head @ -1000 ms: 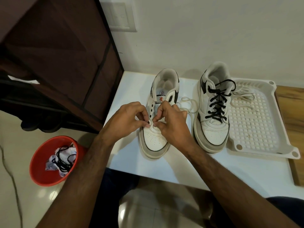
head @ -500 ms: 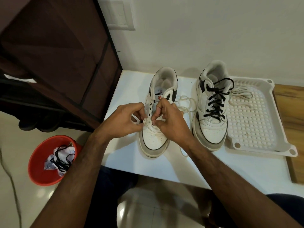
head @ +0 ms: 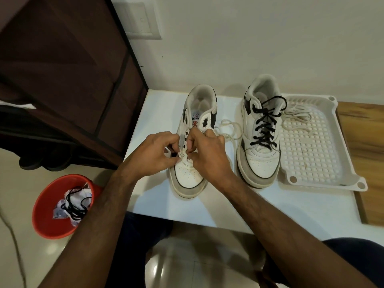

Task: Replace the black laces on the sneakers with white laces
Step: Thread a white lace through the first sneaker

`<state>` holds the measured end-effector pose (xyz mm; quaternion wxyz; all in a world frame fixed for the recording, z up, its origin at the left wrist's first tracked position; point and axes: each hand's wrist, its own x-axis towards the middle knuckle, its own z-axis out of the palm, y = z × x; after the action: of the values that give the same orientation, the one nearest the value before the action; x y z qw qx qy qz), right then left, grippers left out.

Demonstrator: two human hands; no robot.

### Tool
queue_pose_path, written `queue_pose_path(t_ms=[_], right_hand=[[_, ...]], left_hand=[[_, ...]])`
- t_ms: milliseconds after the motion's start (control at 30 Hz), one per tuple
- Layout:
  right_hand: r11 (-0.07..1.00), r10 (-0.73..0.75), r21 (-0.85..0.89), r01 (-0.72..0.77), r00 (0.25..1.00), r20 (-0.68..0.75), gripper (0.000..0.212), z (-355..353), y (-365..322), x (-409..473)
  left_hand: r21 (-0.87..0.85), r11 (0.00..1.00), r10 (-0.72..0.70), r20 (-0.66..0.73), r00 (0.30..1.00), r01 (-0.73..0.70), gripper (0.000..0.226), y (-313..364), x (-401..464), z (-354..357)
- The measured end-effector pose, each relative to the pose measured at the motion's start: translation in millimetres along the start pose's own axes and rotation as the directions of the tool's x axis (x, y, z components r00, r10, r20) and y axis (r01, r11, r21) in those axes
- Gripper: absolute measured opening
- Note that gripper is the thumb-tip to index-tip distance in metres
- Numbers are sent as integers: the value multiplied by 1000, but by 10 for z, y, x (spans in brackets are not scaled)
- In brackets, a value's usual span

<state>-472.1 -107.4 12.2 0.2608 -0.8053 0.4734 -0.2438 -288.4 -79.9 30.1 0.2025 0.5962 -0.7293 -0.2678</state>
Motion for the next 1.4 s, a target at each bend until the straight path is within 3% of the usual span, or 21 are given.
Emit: queue_pose_path(t_ms=[200,400,533,733,867,1033,1133,1300,1400], right_hand=[[994,23,105,-22,1000,-13,46,41,19,-27],[979,-124,-169,112,990,-64,45,-37,-62,-31],[942,-188,-285,179,982,-5,51,-90,-89,22],[991,-66,-116,70,997,42,48,-121,-96,22],[999,30,39,-33,997,70,46,-138,-107,14],[981,95,150,-122,980,174,44,-216,-69,30],[983,99,130,-130,969,227,41,-282,-70,55],[993,79,58,-98,959,272,35,-365,-86,81],[986,88,113,-124,956,281,27,-406,-70,105]], left_hand=[[-6,1000,-26,-9,1000,26,23,16,-6,-8],[-61,997,-37,-12,999,36,18,56,-26,-60],[-82,996,-33,-21,999,31,18,91,-18,-64],[-9,997,-75,-86,993,75,25,101,0,-37],[-14,998,-57,-16,998,57,15,75,16,-54],[18,1000,9,24,1000,-10,11,77,11,-91],[59,998,38,-14,999,-38,14,127,-11,-105],[-121,993,0,-58,998,-7,16,178,-50,-188],[-238,971,-44,-87,995,22,17,206,-55,-177]])
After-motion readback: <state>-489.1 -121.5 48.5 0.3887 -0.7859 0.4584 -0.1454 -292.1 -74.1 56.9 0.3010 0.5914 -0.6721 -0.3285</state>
